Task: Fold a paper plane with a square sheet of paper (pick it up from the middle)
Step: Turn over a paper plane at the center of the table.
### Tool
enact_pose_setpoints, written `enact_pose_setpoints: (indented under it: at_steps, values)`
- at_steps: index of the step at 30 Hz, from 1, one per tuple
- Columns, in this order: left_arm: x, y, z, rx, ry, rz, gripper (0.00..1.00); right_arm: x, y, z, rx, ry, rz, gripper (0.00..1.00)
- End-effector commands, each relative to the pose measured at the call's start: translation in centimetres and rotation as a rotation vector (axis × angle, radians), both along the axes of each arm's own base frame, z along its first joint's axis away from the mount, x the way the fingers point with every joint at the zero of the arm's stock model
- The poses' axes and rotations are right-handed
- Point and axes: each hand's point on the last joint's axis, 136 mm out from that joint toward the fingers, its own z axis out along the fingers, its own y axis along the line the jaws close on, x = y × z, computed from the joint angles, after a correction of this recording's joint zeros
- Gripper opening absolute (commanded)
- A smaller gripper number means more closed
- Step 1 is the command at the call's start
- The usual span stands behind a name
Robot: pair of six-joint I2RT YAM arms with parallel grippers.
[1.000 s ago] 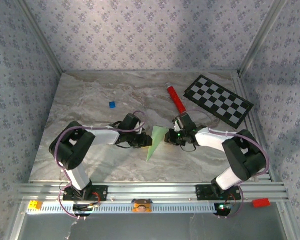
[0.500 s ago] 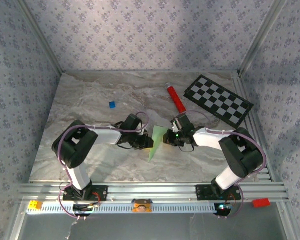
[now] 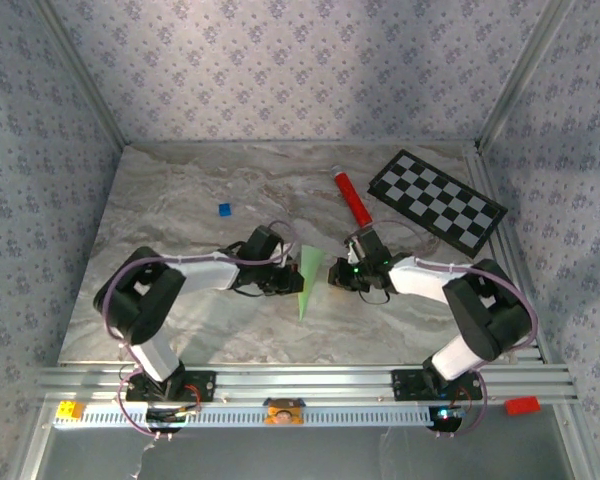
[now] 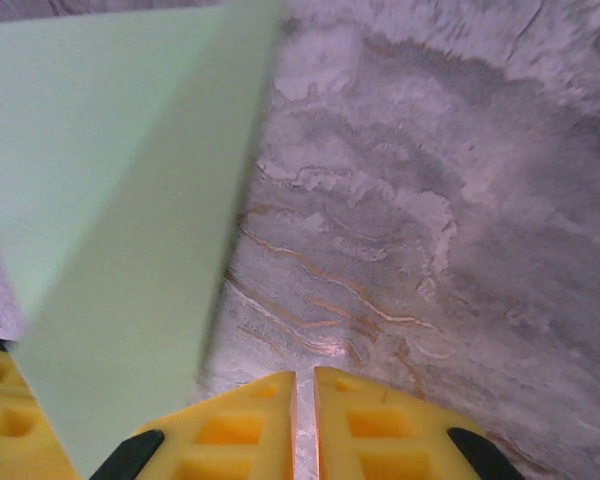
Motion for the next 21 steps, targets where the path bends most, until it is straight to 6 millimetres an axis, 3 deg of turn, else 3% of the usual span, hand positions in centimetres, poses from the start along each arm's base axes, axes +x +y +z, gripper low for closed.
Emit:
enact_pose_setpoints:
  at_steps: [1,6,10,13,21]
  values:
    - [1.6,2.7,1.2,0.177,-0.113,0.094,0.02,0.1,-1.5,0.5,-0.037,-0.026,-0.069,0.14]
    - [2.3,5.4,1.7,0.344,-0.176,0.164,0.02,0.7,-1.9,2.1,0.011,-0.085,-0.127,0.17]
    - [2.4,6.4,1.4,0.433,-0.180,0.178,0.02,0.7,-0.6,3.3,0.057,-0.109,-0.095,0.20]
    - [2.3,6.6,1.1,0.479,-0.185,0.165,0.02,0.6,0.5,3.9,0.088,-0.122,-0.069,0.29]
    - [1.9,6.1,0.2,0.525,-0.178,0.139,0.02,0.4,1.5,4.1,0.089,-0.128,-0.055,0.31]
